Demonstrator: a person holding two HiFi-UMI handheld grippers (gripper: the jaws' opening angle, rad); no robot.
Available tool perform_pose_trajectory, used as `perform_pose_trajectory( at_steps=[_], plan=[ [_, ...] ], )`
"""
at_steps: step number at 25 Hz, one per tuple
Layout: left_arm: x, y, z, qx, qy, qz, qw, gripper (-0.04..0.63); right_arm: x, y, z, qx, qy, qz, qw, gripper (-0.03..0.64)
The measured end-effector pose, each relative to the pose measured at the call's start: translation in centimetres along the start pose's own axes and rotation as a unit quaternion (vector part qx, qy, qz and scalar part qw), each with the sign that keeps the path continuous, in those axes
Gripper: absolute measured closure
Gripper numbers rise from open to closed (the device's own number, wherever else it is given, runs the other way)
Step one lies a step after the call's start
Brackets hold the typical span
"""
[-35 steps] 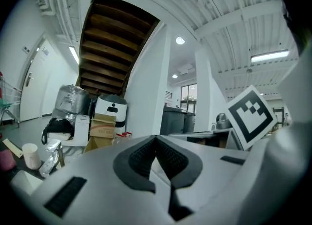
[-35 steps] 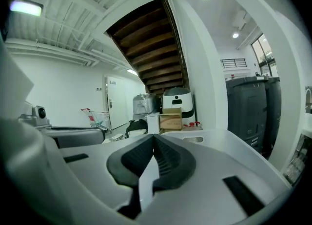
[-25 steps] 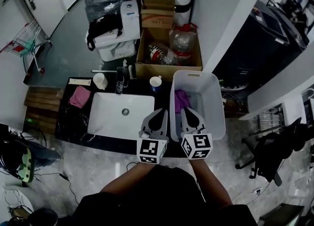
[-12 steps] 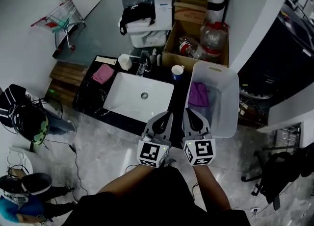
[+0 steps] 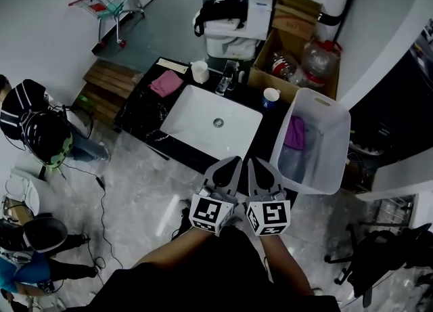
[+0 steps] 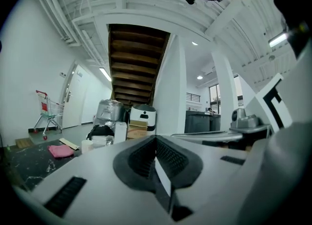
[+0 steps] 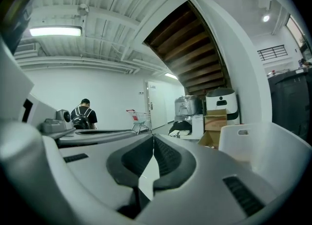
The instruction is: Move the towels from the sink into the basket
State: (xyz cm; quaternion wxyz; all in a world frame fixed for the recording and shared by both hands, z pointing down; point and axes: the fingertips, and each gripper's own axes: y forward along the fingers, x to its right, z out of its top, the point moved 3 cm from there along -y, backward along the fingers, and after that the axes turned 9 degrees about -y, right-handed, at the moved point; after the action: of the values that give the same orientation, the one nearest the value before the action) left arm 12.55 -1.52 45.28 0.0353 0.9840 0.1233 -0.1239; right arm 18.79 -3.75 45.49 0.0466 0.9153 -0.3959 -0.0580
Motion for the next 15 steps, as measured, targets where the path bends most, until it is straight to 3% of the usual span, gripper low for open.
perform_pose_trajectory(
  at_steps=[6, 10, 15],
  plan=[
    [-7.1, -4.4, 0.7, 0.003, -0.031, 0.041, 0.9987, 0.583, -7.4, 4.7, 1.1, -0.001, -0.034, 0.051, 0.998, 0.597],
    [-12.3, -7.5, 1.8, 0.01, -0.017, 0.064, 0.9978, 0.583, -13.1, 8.4, 1.7, -0.004, -0.058, 0.084, 0.995, 0.597],
    [-19.7, -10.6, 3.8, 0.023, -0.025, 0.08, 0.9962, 0.583, -19.6, 13.8, 2.4, -0.016, -0.063, 0.118, 0.991, 0.597]
  ],
)
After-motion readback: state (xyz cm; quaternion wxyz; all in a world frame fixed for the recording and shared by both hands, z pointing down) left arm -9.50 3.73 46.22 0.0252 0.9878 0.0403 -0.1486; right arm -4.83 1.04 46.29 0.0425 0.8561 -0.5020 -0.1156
